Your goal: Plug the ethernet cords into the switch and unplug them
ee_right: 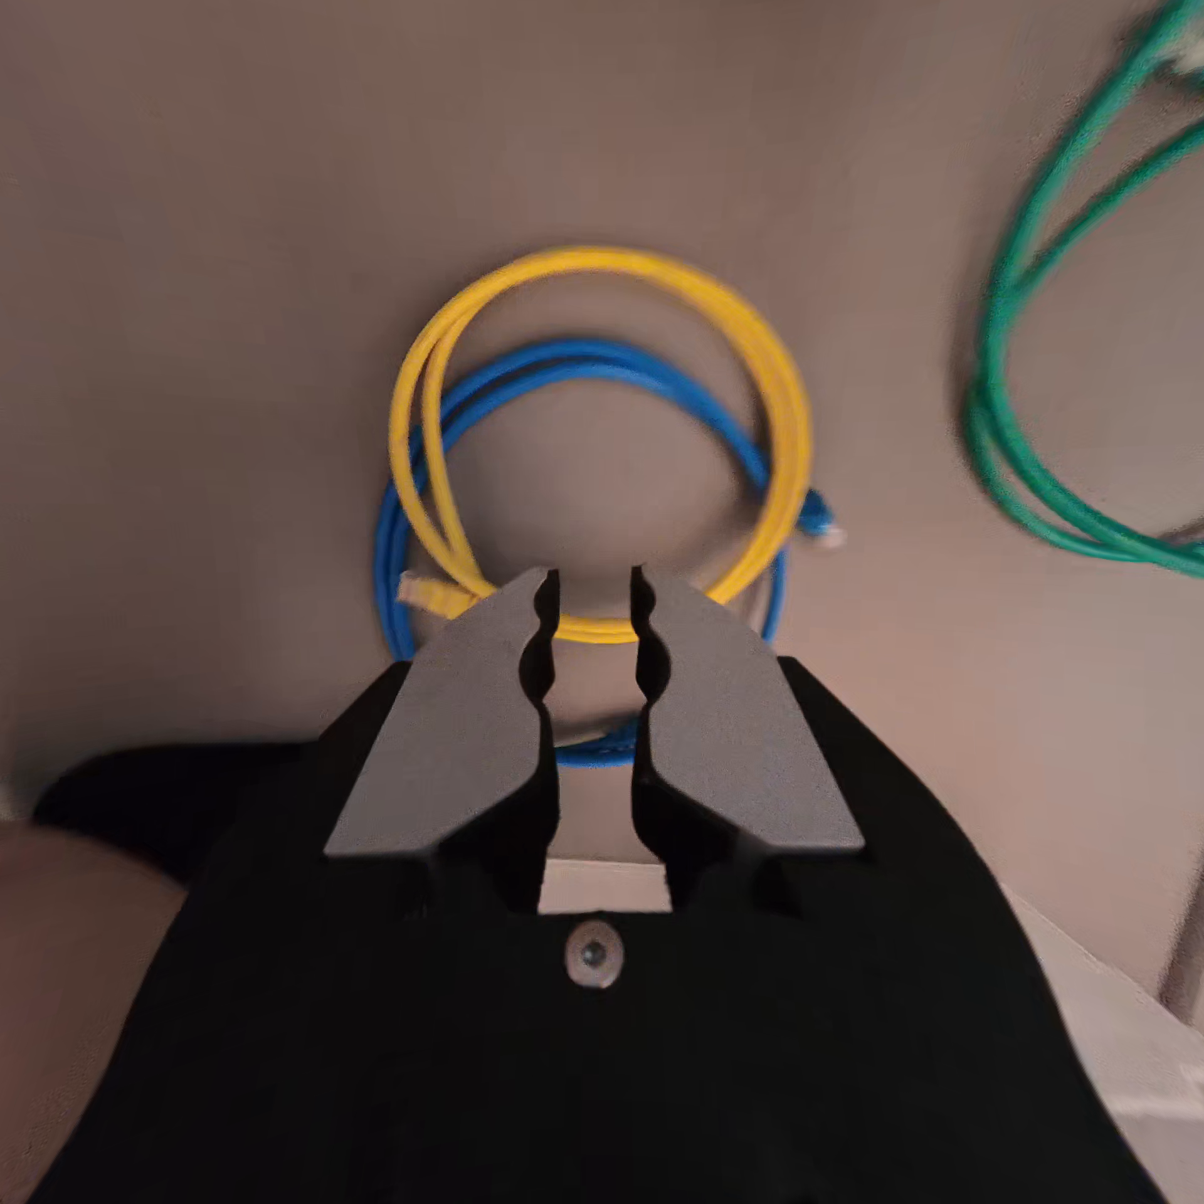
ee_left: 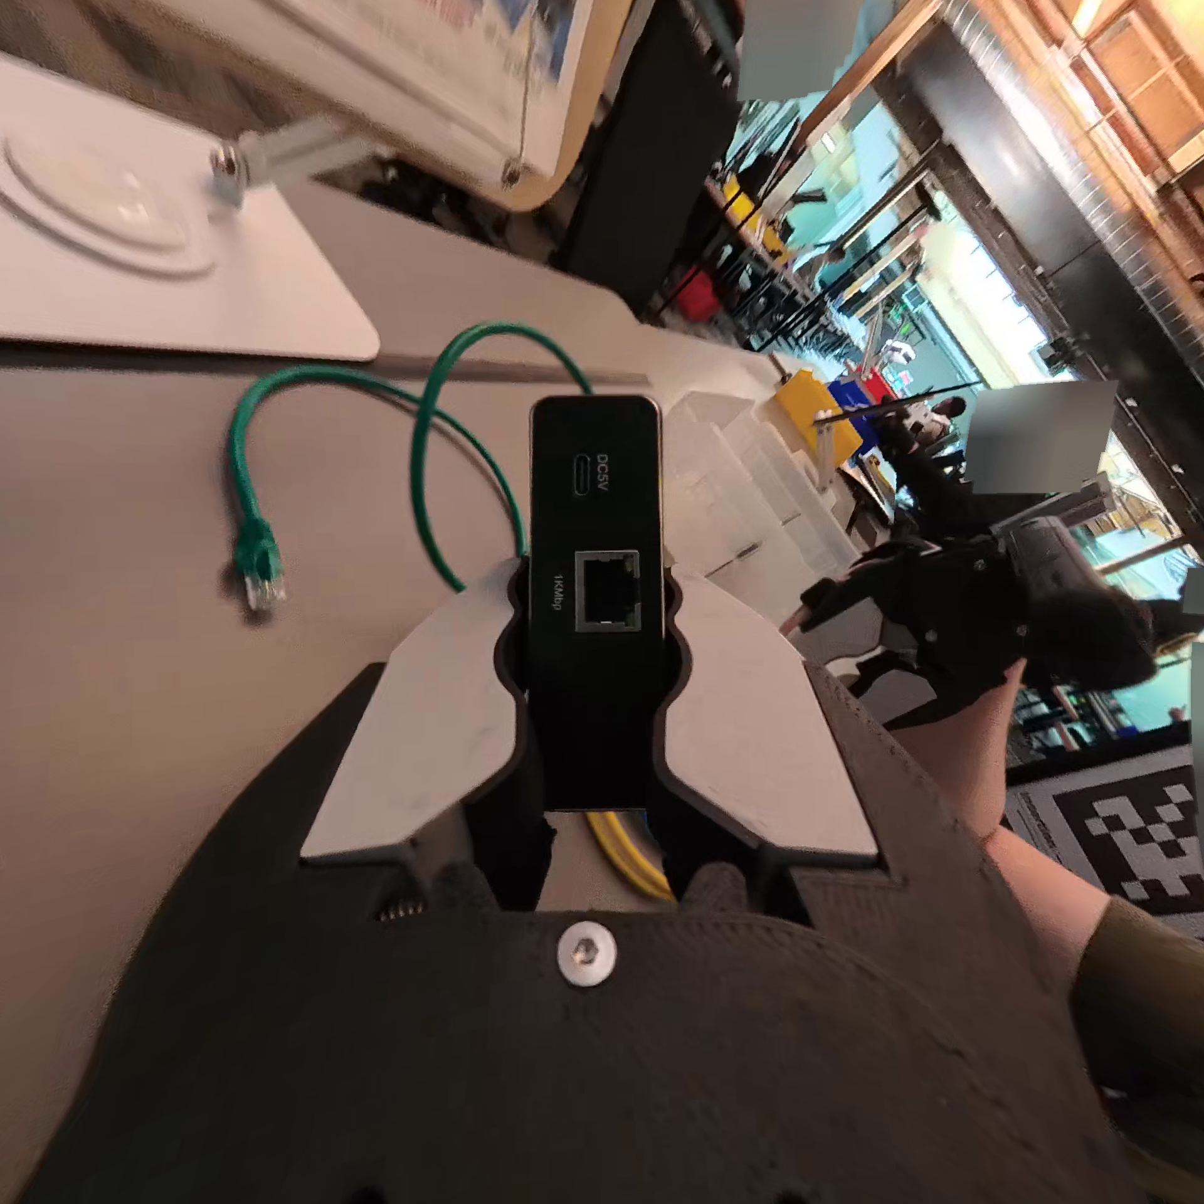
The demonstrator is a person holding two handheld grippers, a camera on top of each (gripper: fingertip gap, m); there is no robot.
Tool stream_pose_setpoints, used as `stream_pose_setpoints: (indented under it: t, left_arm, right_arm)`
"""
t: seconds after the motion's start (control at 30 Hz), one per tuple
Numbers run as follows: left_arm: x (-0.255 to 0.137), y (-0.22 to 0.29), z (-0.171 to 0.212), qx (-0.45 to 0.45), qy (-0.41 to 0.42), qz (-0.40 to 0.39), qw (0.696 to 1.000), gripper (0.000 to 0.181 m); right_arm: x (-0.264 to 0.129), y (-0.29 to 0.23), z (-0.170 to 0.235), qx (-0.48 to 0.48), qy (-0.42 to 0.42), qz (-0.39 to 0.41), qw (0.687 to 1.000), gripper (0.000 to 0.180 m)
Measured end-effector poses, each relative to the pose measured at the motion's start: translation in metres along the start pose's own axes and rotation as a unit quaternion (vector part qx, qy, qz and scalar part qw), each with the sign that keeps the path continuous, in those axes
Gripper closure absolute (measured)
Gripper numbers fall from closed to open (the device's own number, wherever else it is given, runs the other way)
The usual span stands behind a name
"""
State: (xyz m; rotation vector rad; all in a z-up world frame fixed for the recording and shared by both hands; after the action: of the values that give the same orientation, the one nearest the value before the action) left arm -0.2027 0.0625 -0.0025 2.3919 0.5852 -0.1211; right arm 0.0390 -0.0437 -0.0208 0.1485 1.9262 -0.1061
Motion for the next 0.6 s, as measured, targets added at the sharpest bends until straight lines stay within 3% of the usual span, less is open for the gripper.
stream_pose_setpoints:
  t: [0.13,0.33,0.47,0.6]
  left_arm:
    - [0.011,-0.018,0.018,-0.038,-0.041,0.002,0.998,0.145]
    - [0.024,-0.040,0.044,-0.068,-0.091,-0.016,0.993,0.145]
    - [0.029,-0.046,0.052,-0.092,-0.099,-0.006,0.991,0.145]
    - [0.031,-0.048,0.055,-0.095,-0.123,0.006,0.988,0.143]
  right_arm:
    - [0.032,-0.026,-0.004,-0.010,-0.070,-0.135,0.988,0.158]
    - [0.056,-0.037,-0.006,-0.012,-0.136,-0.164,0.977,0.157]
    - [0.068,-0.035,-0.006,-0.012,-0.181,-0.143,0.973,0.165]
    - [0.064,-0.040,-0.009,-0.006,-0.194,-0.190,0.962,0.173]
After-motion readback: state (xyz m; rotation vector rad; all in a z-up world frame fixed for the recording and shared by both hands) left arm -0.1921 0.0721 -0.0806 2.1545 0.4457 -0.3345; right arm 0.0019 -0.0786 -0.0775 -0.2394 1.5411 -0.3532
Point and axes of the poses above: each gripper's, where its closed fingertips meet, x out along the fingers, z out of its underside, y = z × x across the jaws, the point moved 8 cm from there along -x, back along the fingers, and after that the axes turned 6 degrees about x, right-handed, at the moved point
